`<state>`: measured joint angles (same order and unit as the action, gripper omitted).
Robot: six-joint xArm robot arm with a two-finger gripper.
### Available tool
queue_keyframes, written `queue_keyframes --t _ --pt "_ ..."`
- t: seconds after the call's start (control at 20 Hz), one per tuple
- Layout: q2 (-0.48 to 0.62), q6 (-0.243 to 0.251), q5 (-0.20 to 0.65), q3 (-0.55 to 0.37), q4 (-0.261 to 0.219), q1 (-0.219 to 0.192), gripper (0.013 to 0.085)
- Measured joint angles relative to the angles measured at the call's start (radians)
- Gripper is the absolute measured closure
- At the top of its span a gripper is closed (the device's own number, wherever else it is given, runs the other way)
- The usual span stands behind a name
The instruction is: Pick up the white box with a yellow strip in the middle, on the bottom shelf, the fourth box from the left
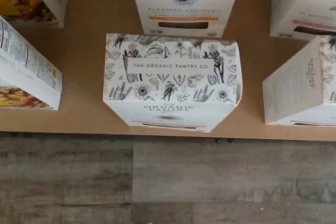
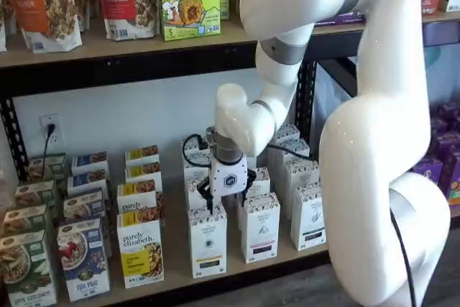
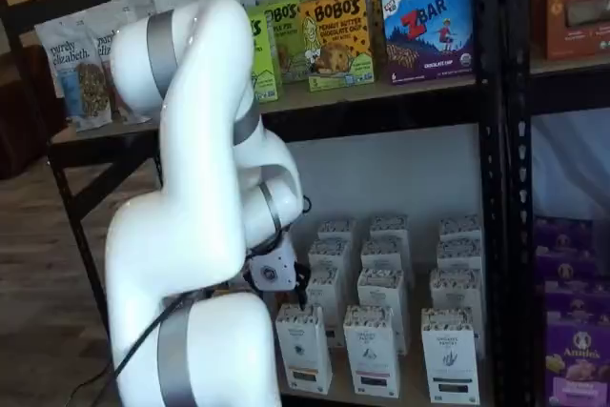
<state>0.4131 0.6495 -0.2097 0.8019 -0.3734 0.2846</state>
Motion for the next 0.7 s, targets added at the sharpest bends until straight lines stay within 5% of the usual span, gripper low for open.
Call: queue_keyframes --t 0.7 --pt "0.145 -0.074 0.038 0.13 0.068 -0.008 0.013"
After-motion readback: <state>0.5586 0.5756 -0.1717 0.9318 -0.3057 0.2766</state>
